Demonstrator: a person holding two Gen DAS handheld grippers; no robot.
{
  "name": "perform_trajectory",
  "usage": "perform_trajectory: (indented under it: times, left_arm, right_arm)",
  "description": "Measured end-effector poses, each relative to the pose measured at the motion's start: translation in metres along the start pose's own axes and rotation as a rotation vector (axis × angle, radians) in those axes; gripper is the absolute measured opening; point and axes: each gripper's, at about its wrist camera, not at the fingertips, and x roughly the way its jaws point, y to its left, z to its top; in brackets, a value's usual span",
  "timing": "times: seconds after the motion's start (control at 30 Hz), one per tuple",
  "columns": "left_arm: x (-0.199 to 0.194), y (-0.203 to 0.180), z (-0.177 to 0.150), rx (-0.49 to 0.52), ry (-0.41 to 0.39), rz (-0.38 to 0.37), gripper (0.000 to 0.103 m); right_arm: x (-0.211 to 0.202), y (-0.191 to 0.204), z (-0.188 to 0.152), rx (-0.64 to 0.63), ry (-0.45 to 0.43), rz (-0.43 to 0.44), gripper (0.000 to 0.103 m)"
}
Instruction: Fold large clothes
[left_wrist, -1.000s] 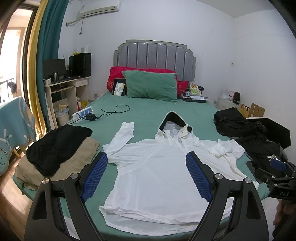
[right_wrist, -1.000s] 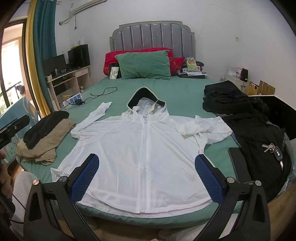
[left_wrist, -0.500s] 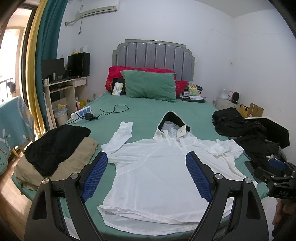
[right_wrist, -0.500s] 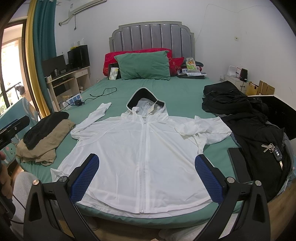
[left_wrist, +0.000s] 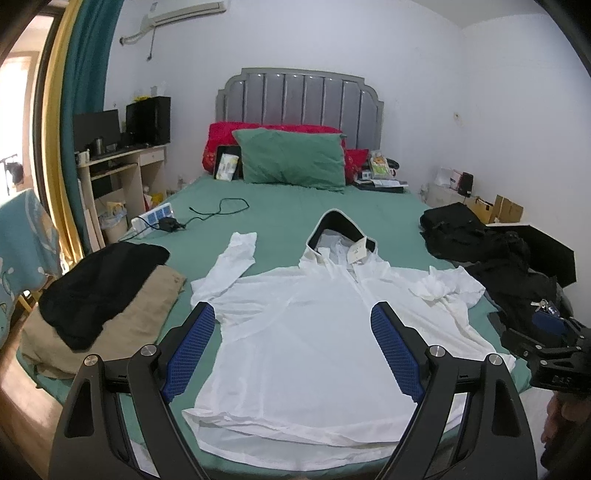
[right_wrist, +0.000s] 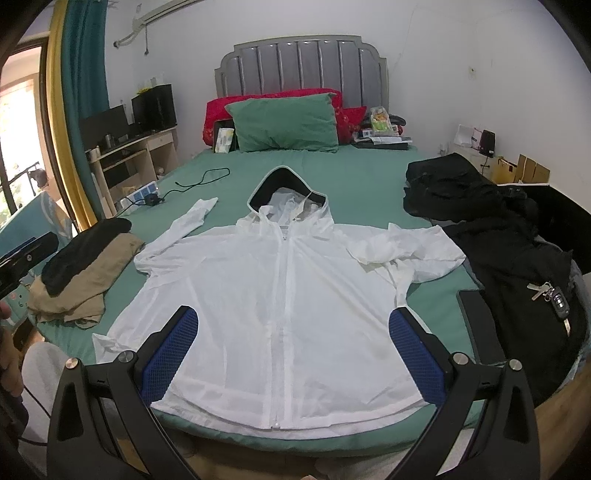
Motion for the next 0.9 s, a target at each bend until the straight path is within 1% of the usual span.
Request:
perform_trajectory:
  times: [0.1,0.27,0.4,0.47,0.5,0.53,0.57,0.63,0.67,0.73,0.8,0.9]
  left_arm:
    - [0.012,0.002,0.001,-0.006,0.021,-0.036,0.089]
    - [0.048,-0.001,0.003,0.009,0.075,-0.023,0.089]
    - [0.083,-0.004,0.002,0.009,0.118,-0.020,0.089]
    - [0.103,-0.004,0.000,0.007,0.151,-0.020,0.089]
    - [0.117,-0.003,0.000,0.005,0.172,-0.024,0.089]
    - [0.126,-0.003,0.000,0.003,0.186,-0.026,0.089]
    - [0.135,-0.002,0.000,0.002,0.196,-0.028,0.089]
    - [0.155,0.001,0.000,0.002,0.216,-0.028,0.089]
    - [0.164,0.003,0.000,-0.005,0.224,-0.028,0.089]
    - [0.182,0.009,0.001,-0.025,0.245,-0.031,0.089]
    - [0.197,0.015,0.003,-0.026,0.250,-0.021,0.089]
    - [0.216,0.023,0.003,-0.022,0.258,-0.011,0.089]
  right_arm:
    - [0.015,-0.009,-0.001,0.022,0.021,0.005,0.102]
    - [0.049,-0.037,0.004,0.036,0.054,-0.023,0.102]
    - [0.090,-0.062,0.014,-0.032,0.094,-0.075,0.102]
    - [0.114,-0.074,0.020,-0.071,0.119,-0.087,0.102]
    - [0.129,-0.080,0.023,-0.101,0.138,-0.098,0.100]
    - [0.140,-0.084,0.025,-0.129,0.151,-0.104,0.093]
    - [0.153,-0.088,0.027,-0.167,0.166,-0.112,0.089]
    - [0.184,-0.094,0.029,-0.240,0.207,-0.140,0.079]
    - [0.198,-0.097,0.030,-0.274,0.224,-0.149,0.076]
    - [0.231,-0.103,0.029,-0.358,0.275,-0.202,0.066]
    - [0.255,-0.110,0.031,-0.416,0.302,-0.237,0.066]
    - [0.285,-0.114,0.030,-0.495,0.327,-0.265,0.065]
